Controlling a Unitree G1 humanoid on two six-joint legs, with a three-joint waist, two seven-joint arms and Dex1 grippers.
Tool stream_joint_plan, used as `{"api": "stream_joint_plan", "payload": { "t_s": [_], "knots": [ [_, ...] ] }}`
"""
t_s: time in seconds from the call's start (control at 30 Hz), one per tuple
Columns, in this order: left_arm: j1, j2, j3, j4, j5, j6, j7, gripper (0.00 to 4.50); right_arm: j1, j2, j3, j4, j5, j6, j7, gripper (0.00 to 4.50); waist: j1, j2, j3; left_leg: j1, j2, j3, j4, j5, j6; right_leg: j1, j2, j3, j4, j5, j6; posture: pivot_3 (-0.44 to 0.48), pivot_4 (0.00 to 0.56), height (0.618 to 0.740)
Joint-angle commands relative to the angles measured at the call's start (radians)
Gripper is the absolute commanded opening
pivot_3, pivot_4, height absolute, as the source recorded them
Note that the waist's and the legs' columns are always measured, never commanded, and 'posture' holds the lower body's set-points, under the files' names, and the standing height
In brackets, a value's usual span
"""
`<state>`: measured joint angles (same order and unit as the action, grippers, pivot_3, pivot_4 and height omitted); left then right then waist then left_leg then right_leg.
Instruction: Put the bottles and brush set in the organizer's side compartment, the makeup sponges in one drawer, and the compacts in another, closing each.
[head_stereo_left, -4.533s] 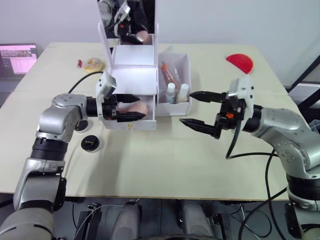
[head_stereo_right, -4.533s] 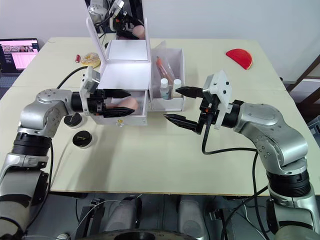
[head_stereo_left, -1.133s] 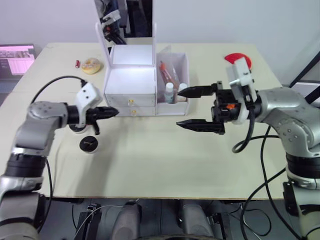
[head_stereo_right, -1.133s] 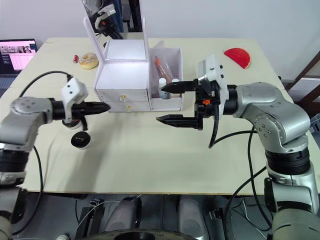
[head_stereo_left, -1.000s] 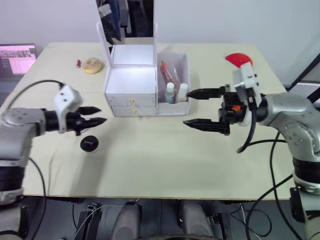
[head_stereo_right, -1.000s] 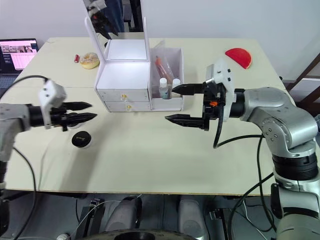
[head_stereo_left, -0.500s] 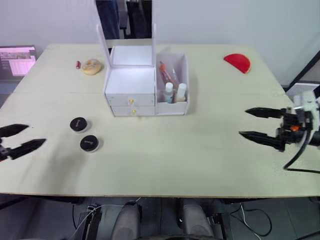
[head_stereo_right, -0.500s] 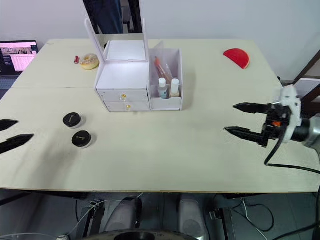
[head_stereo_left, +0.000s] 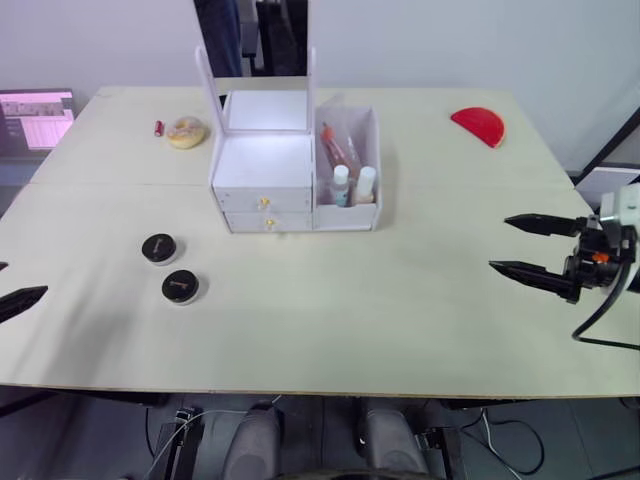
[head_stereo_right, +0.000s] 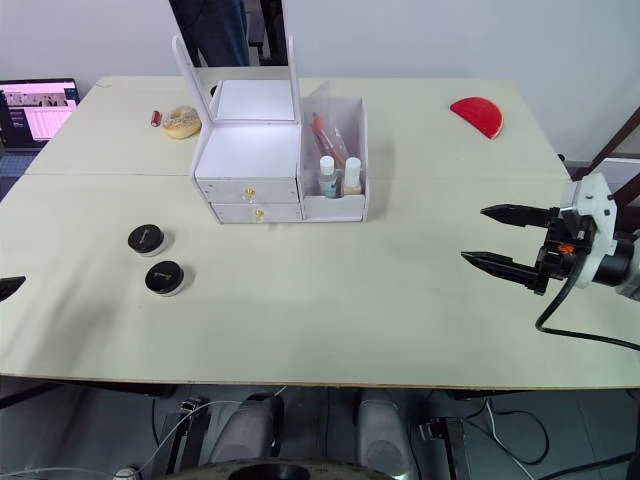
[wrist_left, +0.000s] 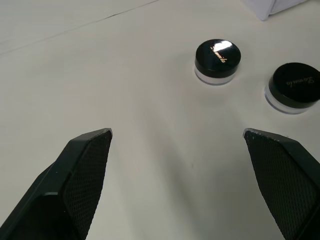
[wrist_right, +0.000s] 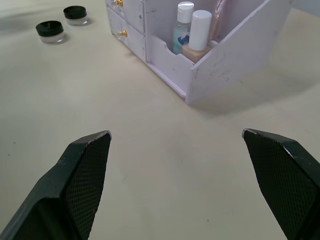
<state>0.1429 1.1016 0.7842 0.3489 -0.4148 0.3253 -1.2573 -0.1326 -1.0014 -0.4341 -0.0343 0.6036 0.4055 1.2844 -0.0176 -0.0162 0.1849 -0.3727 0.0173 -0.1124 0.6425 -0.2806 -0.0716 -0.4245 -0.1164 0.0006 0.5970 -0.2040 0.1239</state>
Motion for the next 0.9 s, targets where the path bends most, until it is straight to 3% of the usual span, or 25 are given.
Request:
{"api": "stream_joint_plan", "payload": {
  "t_s": [0.03, 0.3, 0.47, 0.6, 0.73, 0.9],
  "knots": [
    [-0.004, 0.025, 0.026, 0.000, -0.006, -0.018, -0.001, 4.42, -0.008, -0.001, -0.016, -0.024, 0.013, -0.006, -0.006, 4.50, 0.000, 0.000, 0.000, 0.000, 0.000, 0.000, 0.000, 0.000, 0.000, 0.000, 0.000, 0.000, 0.000, 0.000, 0.000, 0.000, 0.150, 0.739],
    [0.002, 0.019, 0.022, -0.014, -0.011, -0.021, -0.010, 4.42, -0.021, 0.005, -0.004, -0.060, 0.031, 0.013, -0.022, 4.50, -0.002, 0.000, 0.000, 0.000, 0.000, 0.000, 0.000, 0.000, 0.000, 0.000, 0.000, 0.000, 0.000, 0.000, 0.000, 0.000, 0.150, 0.739],
    [0.050, -0.063, 0.017, -0.171, -0.049, 0.024, 0.023, 4.42, -0.095, 0.036, 0.054, -0.139, 0.059, 0.051, -0.077, 4.50, -0.004, 0.001, 0.000, 0.000, 0.000, 0.000, 0.000, 0.000, 0.000, 0.000, 0.000, 0.000, 0.000, 0.000, 0.000, 0.000, 0.150, 0.739],
    [0.111, -0.239, -0.040, -0.512, -0.117, 0.116, 0.171, 4.42, -0.193, 0.091, 0.154, -0.270, 0.086, 0.123, -0.173, 4.50, -0.001, 0.001, 0.000, 0.000, 0.000, 0.001, 0.000, 0.000, 0.000, 0.000, -0.001, 0.001, -0.001, 0.001, -0.002, 0.000, 0.150, 0.739],
    [0.078, -0.462, -0.212, -0.822, -0.106, 0.200, 0.470, 4.42, -0.301, 0.163, 0.270, -0.359, 0.087, 0.208, -0.291, 4.50, 0.010, -0.002, -0.001, -0.001, 0.000, -0.001, 0.002, 0.000, 0.000, 0.001, 0.000, 0.000, 0.000, 0.002, -0.003, 0.000, 0.150, 0.739],
    [-0.018, -0.708, -0.471, -0.979, 0.019, 0.265, 0.815, 4.42, -0.355, 0.220, 0.384, -0.397, 0.043, 0.232, -0.348, 4.50, 0.010, -0.004, -0.003, 0.000, -0.001, -0.001, 0.004, 0.000, 0.000, 0.005, 0.000, 0.000, -0.001, 0.004, -0.002, 0.000, 0.150, 0.739]
  ]
}}
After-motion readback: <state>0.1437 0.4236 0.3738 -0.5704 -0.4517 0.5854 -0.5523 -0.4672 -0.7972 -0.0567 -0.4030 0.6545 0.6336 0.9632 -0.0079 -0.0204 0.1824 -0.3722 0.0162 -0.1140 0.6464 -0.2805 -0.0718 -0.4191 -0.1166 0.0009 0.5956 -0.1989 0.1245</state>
